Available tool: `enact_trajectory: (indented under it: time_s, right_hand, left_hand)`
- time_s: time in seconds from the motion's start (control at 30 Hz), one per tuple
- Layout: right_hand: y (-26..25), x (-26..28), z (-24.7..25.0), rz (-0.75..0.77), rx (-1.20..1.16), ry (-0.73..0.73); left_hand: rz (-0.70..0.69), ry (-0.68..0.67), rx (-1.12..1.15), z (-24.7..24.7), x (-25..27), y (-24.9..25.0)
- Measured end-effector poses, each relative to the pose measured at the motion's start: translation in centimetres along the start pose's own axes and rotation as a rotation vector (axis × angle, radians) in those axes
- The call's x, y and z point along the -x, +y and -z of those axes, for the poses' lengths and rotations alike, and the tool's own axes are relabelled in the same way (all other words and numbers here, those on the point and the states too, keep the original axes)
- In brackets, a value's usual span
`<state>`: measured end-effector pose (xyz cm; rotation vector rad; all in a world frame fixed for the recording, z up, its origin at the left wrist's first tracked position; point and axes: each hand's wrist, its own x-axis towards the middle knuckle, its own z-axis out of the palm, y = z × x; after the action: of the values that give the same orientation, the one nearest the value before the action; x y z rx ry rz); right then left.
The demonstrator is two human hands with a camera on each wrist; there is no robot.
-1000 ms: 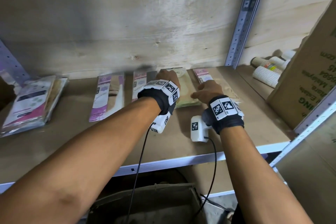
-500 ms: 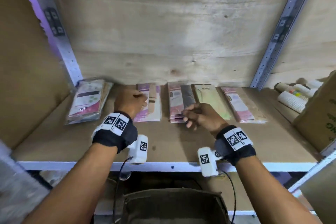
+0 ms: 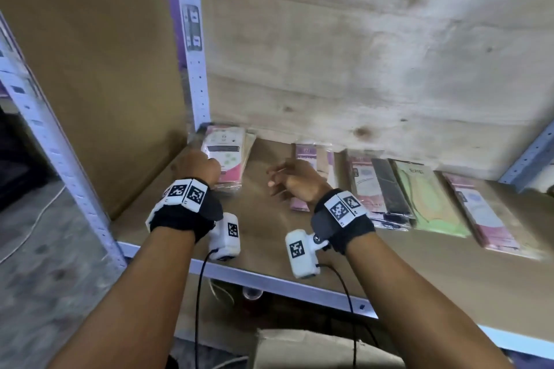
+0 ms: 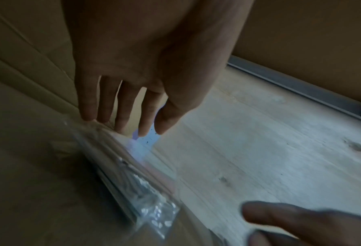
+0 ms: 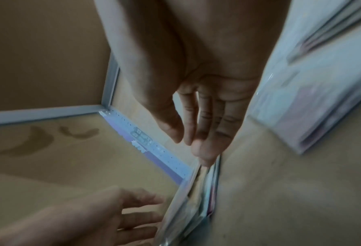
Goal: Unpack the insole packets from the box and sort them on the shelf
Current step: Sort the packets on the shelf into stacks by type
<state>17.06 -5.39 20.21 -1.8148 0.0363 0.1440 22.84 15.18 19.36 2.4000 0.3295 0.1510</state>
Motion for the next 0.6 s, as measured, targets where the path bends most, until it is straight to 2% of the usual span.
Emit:
enact_trajectory:
  time_s: [0.07,0.17,0.33,0.47,0.53,0.6]
  right_hand:
    - [-0.5,-2.2,-2.2,-0.027,-0.006,0.002]
    - [-0.6,-5.0,-4.9,-0.059,0.014,0.022]
    - [0.2,-6.5,-5.6,-0.071,0.178,0.065]
    - [1.0,-4.9,-3.4,-0.107,-0.066,0.086]
    - [0.7,-3.3,-1.5,-0.052,-0.137,0.123]
    - [0.0,-1.5,0.6,-0.028,-0.244,0.127]
  left_hand:
    - [-0.047,-0.052,-0.034,0.2,-0.3,-0.6]
    - [-0.085,-0.033,-0.03,0.5,-0.5,-0.8]
    - [-0.034,-0.002,0.011,1.1,-0.3,-0.6]
    - [-0.03,-0.109,0.125,0.6,-0.1,-0.9]
    - [-0.135,-0.114,0.107,0.5,0.5,-0.5]
    - [-0.325,-0.116,0.034,0.4,1.4,0.3]
